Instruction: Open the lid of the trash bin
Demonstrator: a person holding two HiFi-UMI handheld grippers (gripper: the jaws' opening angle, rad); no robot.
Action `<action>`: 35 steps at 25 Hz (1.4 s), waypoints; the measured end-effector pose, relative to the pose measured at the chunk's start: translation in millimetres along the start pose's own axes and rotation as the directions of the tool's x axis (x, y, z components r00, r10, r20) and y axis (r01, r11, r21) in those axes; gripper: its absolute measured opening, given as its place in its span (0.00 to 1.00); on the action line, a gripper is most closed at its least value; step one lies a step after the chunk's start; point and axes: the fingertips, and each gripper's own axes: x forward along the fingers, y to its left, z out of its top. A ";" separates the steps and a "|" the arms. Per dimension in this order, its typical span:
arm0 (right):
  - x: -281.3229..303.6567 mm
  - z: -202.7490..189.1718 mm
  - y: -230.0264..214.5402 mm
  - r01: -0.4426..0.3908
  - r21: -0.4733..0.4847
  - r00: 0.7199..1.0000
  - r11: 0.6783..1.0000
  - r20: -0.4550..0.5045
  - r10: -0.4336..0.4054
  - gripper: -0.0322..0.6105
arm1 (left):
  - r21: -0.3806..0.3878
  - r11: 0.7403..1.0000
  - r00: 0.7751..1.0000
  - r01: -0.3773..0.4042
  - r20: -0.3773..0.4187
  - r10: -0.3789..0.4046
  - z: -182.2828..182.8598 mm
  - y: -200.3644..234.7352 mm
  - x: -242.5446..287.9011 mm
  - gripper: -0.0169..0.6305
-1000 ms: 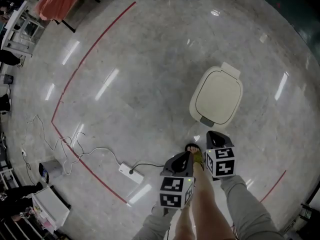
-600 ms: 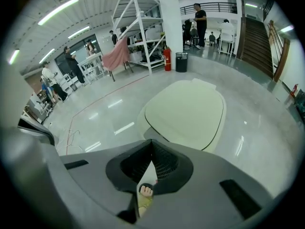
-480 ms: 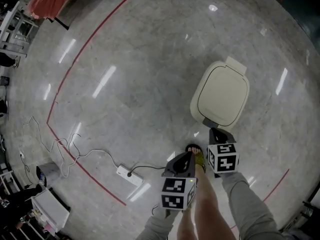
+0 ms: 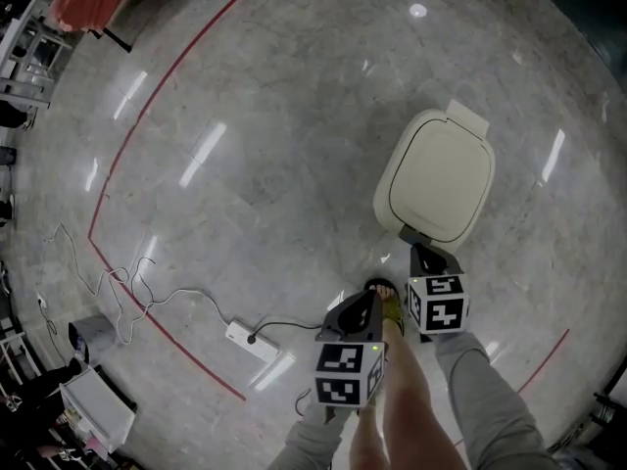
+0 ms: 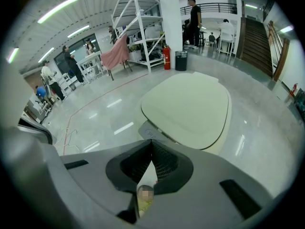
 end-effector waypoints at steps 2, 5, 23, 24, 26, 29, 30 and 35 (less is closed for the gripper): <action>0.2 -0.4 -0.1 -0.005 0.022 1.000 1.000 0.014 0.005 0.04 | -0.002 1.000 1.000 -0.001 0.002 0.001 -0.8 -0.8 -0.2 0.03; 0.0 0.0 -0.7 0.006 0.017 1.000 1.000 0.030 -0.007 0.04 | -0.003 1.000 1.000 0.000 0.006 0.000 -2.2 -3.6 -0.2 0.03; 2.9 2.1 0.7 0.033 -0.006 0.999 0.999 0.029 -0.032 0.04 | -0.008 1.000 1.000 -0.018 0.020 0.018 -4.6 -13.0 -13.5 0.03; 3.0 1.7 0.8 0.032 -0.002 0.999 0.999 0.029 -0.032 0.04 | -0.009 1.000 1.000 -0.021 0.022 0.021 -4.7 -12.8 -15.0 0.03; 1.8 1.1 0.5 0.031 0.007 0.999 0.999 0.025 -0.031 0.04 | -0.007 1.000 0.999 -0.023 0.023 0.023 -5.3 -13.7 -18.7 0.03; 1.1 2.1 0.0 0.036 0.005 0.999 0.999 0.015 -0.036 0.04 | 0.002 1.000 1.000 -0.022 0.021 0.022 -5.6 -14.0 -22.8 0.03; 1.0 1.8 0.5 0.038 0.002 0.999 0.999 0.012 -0.038 0.04 | 0.004 1.000 1.000 -0.022 0.020 0.022 -6.6 -13.5 -24.0 0.03; -1.3 3.5 0.2 0.043 -0.004 0.999 0.999 0.005 -0.043 0.04 | 0.012 1.000 1.000 -0.025 0.018 0.025 -8.8 -13.0 -27.9 0.03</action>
